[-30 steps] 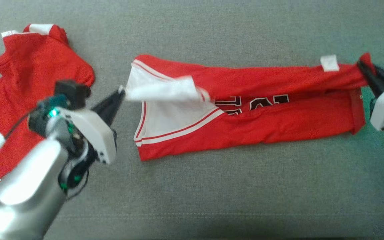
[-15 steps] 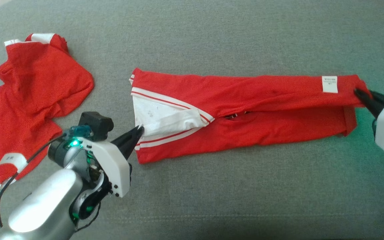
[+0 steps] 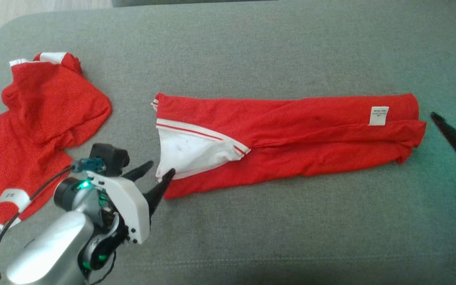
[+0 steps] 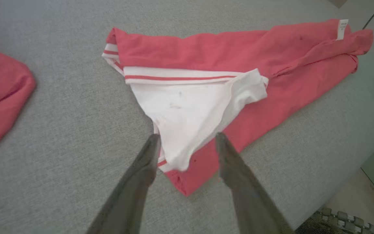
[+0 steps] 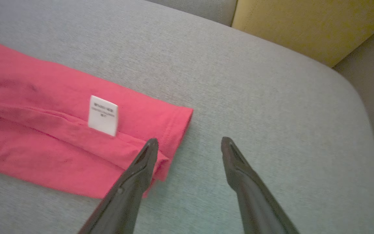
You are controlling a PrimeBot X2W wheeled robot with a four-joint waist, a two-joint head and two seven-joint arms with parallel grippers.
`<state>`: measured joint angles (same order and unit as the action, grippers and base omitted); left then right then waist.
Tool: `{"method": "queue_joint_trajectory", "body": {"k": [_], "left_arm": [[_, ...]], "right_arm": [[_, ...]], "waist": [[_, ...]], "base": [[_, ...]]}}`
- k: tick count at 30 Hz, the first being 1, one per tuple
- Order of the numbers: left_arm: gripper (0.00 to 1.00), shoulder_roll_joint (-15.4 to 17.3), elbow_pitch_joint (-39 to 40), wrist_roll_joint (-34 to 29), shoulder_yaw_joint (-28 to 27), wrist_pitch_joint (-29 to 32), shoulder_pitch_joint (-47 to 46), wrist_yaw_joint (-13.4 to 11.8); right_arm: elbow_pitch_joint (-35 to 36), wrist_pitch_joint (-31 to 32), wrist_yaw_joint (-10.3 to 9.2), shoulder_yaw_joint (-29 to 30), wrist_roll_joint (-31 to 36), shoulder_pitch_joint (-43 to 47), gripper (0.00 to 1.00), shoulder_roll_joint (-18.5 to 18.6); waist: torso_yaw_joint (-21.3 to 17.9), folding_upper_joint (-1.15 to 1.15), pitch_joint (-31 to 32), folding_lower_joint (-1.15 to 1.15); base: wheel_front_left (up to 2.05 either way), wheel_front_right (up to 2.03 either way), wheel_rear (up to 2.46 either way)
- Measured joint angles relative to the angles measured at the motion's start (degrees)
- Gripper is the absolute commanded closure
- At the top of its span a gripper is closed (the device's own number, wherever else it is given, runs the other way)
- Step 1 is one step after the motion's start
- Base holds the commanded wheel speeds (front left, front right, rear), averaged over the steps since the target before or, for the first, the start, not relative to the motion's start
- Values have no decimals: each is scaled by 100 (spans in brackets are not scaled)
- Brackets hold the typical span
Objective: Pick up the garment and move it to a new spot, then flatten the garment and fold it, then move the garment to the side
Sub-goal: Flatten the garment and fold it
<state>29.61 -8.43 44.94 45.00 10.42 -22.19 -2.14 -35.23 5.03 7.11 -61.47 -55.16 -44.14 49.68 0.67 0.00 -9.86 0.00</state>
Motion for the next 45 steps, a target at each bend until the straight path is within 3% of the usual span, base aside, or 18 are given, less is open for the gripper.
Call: {"method": "queue_joint_trajectory", "body": {"k": [2,6,10,15,19,24,28,33,38,41,45], "left_arm": [[0,3,-34,-31,4,-7,41,-55],[0,-102,-119,-27,-240,-478,120,-311],[0,-504,-127,249,-833,-1382,161,-545],[0,-1059,-152,628,-1591,-2380,284,-576],[0,-1525,-36,532,-2223,-2472,571,-301],[0,-2225,456,-636,-3066,-2508,1010,416],[0,-2540,345,-985,-3273,-2513,1339,624],[0,-2664,114,-1284,-3465,-2513,1741,805],[0,-2681,66,-1349,-3582,-2513,1756,877],[0,-2684,10,-1349,-3555,-2513,1753,902],[0,-2688,-31,-1357,-3494,-2513,1749,921]], "right_arm": [[-266,-199,0,157,364,-11,0,-24],[-643,-759,0,840,392,-59,0,-343],[-797,-1326,0,1408,381,30,0,-828],[-761,-1823,0,2256,370,433,0,-1304],[-453,-1925,0,3031,513,932,0,-1717],[323,-1935,0,4258,1268,1806,0,-2286],[743,-1940,0,4907,1811,2487,0,-2699],[1123,-1939,0,5532,2444,3296,0,-3267],[1282,-1940,0,5970,2972,3368,0,-3633],[1000,-1938,0,6159,3350,3365,0,-3723],[543,-1736,0,6605,3148,3238,0,-4087]], "waist": [[-2,0,47,0],[-8,0,187,0],[-9,0,337,0],[-9,0,484,0],[-1,0,551,0],[33,0,528,0],[68,0,513,0],[99,0,467,0],[96,0,373,0],[98,0,330,0],[119,0,229,0]], "base": [[0,0,0],[0,0,0],[0,0,0],[0,0,0],[0,0,0],[0,0,0],[0,0,0],[0,0,0],[0,0,0],[0,0,0],[0,0,0]]}}
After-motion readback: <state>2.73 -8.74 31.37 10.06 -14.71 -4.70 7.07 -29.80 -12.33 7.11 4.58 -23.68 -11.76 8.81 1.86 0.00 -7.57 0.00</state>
